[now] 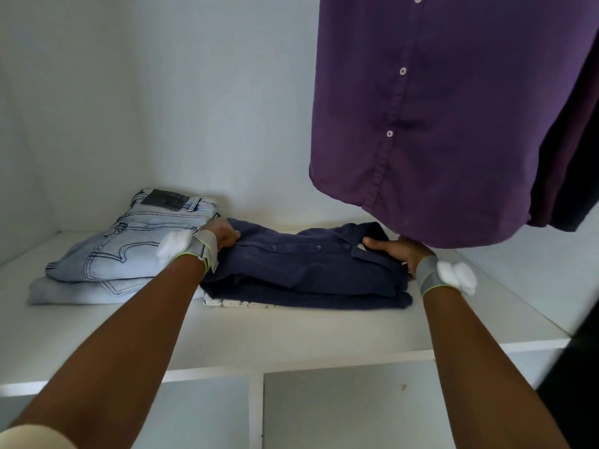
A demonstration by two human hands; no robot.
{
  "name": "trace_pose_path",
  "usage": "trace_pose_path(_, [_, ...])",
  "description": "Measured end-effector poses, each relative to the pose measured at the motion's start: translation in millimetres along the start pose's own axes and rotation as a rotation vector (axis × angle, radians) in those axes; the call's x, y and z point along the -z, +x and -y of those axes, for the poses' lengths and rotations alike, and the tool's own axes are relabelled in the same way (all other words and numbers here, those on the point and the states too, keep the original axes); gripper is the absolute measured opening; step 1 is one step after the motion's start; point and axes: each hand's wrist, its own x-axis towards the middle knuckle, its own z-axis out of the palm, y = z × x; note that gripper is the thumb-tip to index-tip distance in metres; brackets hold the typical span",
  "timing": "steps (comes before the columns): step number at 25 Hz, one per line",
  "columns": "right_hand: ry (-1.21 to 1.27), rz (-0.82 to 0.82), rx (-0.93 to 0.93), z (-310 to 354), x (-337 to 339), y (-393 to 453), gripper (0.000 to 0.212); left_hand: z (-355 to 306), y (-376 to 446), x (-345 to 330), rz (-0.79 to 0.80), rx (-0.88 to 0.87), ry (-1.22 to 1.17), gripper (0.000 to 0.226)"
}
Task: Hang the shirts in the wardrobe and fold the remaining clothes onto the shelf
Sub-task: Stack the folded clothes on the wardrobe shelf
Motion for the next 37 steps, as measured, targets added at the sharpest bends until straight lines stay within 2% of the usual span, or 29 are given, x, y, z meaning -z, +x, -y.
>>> trace_pose_path(2, [0.139,0.006,-0.005,4,-3,2,0.094,1,-3,1,0.049,0.02,-0.042,0.057])
trace_pose_path(6, [0.362,0.192,-0.135,-10,-9,32,0.102,9,2,-8,0.137,0.121,-0.341,0.069])
trace_pose_path(7, [0.387,0.217,-0.17,-10,-12,35,0.091,11,3,-9,0.123,0.129,-0.392,0.07])
trace_pose_path(9, [0.493,0.286,-0.185,-10,-15,22,0.047,12,4,-12,0.086,0.133,-0.522,0.065])
trace_pose_path(11, [0.542,0.27,-0.054,-1,-15,17,0.015,9,9,-8,0.022,0.109,-0.699,0.049])
trace_pose_path(13, [0.52,0.206,0.101,11,-13,24,0.024,5,20,-4,-0.048,0.076,-0.716,0.045])
trace_pose_path(14, [0.448,0.171,0.18,21,-14,27,0.03,5,25,-1,-0.069,0.07,-0.621,0.051])
trace_pose_path(16, [0.227,0.13,0.29,32,-17,37,0.061,4,29,0,-0.095,0.07,-0.315,0.066])
trace_pose_path(17, [0.106,0.078,0.299,33,-19,41,0.066,4,28,-3,-0.112,0.056,-0.183,0.069])
trace_pose_path(20, [-0.249,-0.128,0.27,28,-33,52,0.067,-12,8,-18,-0.293,-0.103,0.231,0.057])
trace_pose_path(21, [-0.421,-0.183,0.345,34,-39,47,0.064,-18,4,-23,-0.33,-0.21,0.386,0.051])
trace_pose_path(22, [-0.562,-0.2,0.46,38,-46,45,0.06,-23,1,-26,-0.296,-0.324,0.506,0.049])
trace_pose_path(23, [-0.683,-0.181,0.578,45,-53,37,0.059,-25,1,-29,-0.176,-0.395,0.571,0.052])
trace_pose_path(25, [-0.893,0.012,0.619,49,-69,36,0.066,-20,0,-34,0.138,-0.326,0.591,0.065])
trace_pose_path(27, [-1.092,0.162,0.535,38,-84,42,0.074,-3,0,-48,0.273,-0.227,0.566,0.073])
trace_pose_path(32, [-1.152,0.075,0.593,12,-89,52,0.071,6,-3,-60,0.236,-0.245,0.413,0.071])
trace_pose_path(35, [-1.189,0.038,0.602,16,-89,50,0.067,4,-6,-52,0.199,-0.281,0.353,0.063])
trace_pose_path(37, [-1.18,0.01,0.591,24,-92,42,0.064,6,-11,-41,0.111,-0.344,0.268,0.052])
